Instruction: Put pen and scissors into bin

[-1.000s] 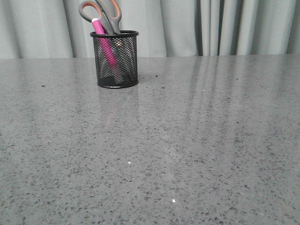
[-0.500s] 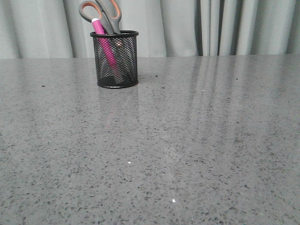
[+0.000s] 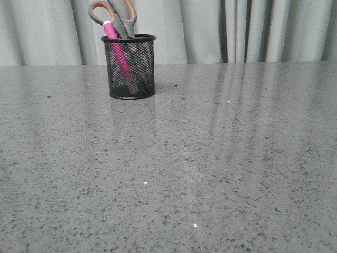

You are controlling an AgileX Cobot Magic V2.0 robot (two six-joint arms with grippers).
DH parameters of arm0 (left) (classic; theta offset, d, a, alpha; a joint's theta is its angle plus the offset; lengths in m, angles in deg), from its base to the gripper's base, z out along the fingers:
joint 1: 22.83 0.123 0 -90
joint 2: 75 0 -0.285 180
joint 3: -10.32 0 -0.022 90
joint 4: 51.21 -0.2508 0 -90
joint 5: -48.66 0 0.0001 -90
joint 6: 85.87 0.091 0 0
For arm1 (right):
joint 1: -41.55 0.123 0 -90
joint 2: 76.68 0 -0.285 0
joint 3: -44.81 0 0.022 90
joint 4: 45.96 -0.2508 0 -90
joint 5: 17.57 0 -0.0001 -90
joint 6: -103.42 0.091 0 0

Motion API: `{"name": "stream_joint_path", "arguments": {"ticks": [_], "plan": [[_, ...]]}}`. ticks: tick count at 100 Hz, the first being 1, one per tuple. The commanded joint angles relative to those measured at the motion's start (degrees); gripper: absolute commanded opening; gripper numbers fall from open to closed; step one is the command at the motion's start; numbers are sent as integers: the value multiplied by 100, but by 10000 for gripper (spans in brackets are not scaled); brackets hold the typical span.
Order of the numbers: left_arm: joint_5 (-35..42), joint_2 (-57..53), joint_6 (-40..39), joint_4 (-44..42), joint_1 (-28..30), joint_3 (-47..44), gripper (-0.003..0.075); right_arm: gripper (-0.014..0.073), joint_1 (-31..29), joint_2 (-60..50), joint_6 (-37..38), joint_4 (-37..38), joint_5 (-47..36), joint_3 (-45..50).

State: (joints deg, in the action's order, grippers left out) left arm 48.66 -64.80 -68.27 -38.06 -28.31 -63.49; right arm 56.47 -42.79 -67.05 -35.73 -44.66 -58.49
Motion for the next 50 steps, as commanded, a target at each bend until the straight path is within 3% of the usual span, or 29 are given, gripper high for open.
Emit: {"name": "stream_joint_path", "arguments": {"ticks": [1, 25, 50], "plan": [[199, 42, -589, -534, 111, -7, -19, -76, -34, 7, -36, -51, -497, -137], [94, -472, -974, -721, 271, -626, -19, -76, -34, 7, -36, -51, -497, -137], [-67, -451, -1086, -763, 259, -605, -19, -76, -34, 7, -36, -51, -497, -137]]}}
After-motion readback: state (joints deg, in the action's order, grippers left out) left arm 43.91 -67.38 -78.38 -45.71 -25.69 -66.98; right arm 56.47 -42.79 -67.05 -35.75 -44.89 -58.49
